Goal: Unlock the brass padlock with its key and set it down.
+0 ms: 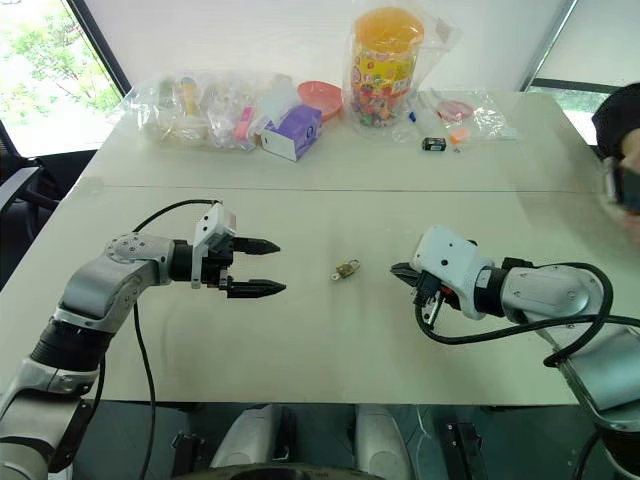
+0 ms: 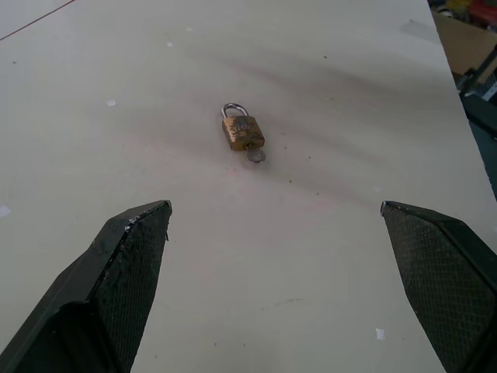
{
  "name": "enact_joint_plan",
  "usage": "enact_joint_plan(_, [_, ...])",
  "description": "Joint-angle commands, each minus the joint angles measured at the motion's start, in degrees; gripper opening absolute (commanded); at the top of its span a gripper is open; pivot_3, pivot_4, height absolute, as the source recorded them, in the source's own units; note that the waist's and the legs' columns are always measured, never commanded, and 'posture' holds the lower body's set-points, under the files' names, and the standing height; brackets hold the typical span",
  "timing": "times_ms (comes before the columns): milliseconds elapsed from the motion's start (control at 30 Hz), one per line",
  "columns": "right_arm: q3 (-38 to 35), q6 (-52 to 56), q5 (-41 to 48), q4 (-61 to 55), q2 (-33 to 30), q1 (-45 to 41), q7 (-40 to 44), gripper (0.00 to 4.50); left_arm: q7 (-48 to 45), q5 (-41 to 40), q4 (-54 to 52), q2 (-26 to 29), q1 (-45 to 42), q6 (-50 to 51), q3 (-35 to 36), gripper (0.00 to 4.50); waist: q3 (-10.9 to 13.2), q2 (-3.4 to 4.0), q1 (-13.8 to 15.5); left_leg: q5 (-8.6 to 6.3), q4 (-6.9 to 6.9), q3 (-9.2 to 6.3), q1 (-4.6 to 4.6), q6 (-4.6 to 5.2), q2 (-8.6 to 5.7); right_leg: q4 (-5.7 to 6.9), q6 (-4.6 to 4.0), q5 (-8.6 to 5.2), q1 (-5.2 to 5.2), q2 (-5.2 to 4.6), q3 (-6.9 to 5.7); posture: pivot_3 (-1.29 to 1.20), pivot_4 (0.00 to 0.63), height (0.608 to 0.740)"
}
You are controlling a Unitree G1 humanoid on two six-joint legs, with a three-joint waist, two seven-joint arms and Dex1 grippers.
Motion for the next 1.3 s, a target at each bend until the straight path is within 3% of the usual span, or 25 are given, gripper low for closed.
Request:
enact_joint_plan(33, [0.3, -2.0, 0.0, 0.2, -1.2, -1.5, 1.2, 0.0, -0.2, -0.9, -2.1, 0.3, 0.0, -0.3, 1.6, 4.48, 0.0, 0.0, 0.0, 0.0, 0.0, 0.0, 0.0, 0.0, 0.01, 0.0, 0.0, 0.0, 0.0, 0.0, 0.0, 0.0, 0.15, 0.735])
enact_joint_plan(567, [5.3, -8.1, -4.3, 5.1, -1.4, -3.8, 2.6, 0.0, 4.8, -2.4, -3.1, -2.4, -1.6, 2.6, 3.0, 4.48, 0.0, 0.0, 0.0, 0.0, 0.01, 0.0, 0.0, 0.0, 0.01, 0.0, 0.0, 0.0, 0.0, -0.01, 0.0, 0.0, 0.15, 0.735])
enact_joint_plan(1067, [15.2, -18.2, -12.1, 18.4, 0.4, -13.8, 8.1, 0.0, 5.2, -1.9, -4.1, -2.5, -1.0, 2.2, 2.2, 4.48, 0.0, 0.0, -0.1, 0.0, 0.02, 0.01, 0.01, -0.01, 0.01, 0.01, 0.01, 0.0, 0.0, -0.02, 0.0, 0.0, 0.15, 0.735])
enact_joint_plan(1167, [17.8, -20.2, -12.8, 23.7, 4.0, -17.9, 9.3, 0.85, 5.4, -2.2, -4.3, -2.9, -1.3, 2.5, 2.1, 4.5, 0.0, 0.0, -0.1, 0.01, 0.02, 0.01, 0.01, -0.01, 0.01, 0.01, 0.01, 0.01, 0.0, -0.02, 0.0, 0.0, 0.15, 0.735])
enact_joint_plan(1300, [21.9, -23.9, -15.1, 31.5, 8.2, -22.6, 12.0, 3.01, 5.1, -1.7, -4.0, -3.0, -1.6, 2.1, 1.6, 4.5, 0.0, 0.01, -0.1, 0.01, 0.02, 0.02, 0.02, -0.02, 0.02, 0.04, 0.01, 0.01, -0.01, 0.0, -0.01, 0.0, 0.15, 0.735])
